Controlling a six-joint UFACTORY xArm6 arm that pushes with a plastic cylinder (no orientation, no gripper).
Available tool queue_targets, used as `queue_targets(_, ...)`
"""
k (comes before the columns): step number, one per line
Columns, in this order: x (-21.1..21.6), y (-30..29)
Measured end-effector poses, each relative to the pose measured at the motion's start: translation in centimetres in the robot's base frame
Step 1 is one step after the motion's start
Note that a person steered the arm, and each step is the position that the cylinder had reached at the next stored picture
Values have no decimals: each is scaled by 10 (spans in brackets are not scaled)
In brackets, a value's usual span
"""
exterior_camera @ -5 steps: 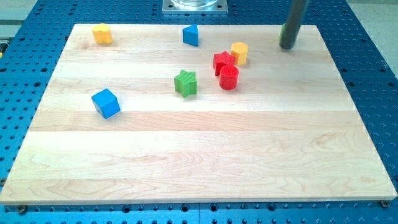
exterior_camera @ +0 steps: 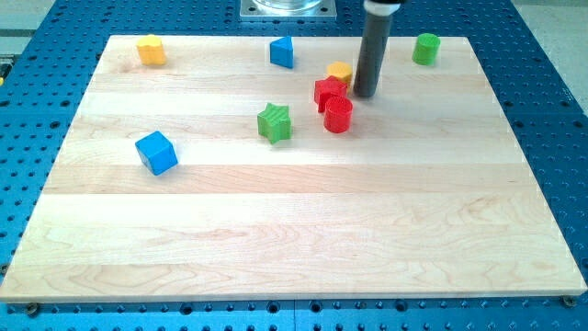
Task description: Push the green star diagonally to the bottom left side of the blue cube
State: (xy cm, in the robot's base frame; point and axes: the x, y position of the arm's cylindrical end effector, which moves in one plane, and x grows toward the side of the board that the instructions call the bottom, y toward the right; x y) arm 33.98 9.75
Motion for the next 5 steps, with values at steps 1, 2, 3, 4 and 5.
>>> queue_targets(1, 0, -44)
queue_targets(2, 30, -68)
queue_targets(3, 87, -122)
queue_targets(4, 98, -177)
queue_targets(5, 88, -233)
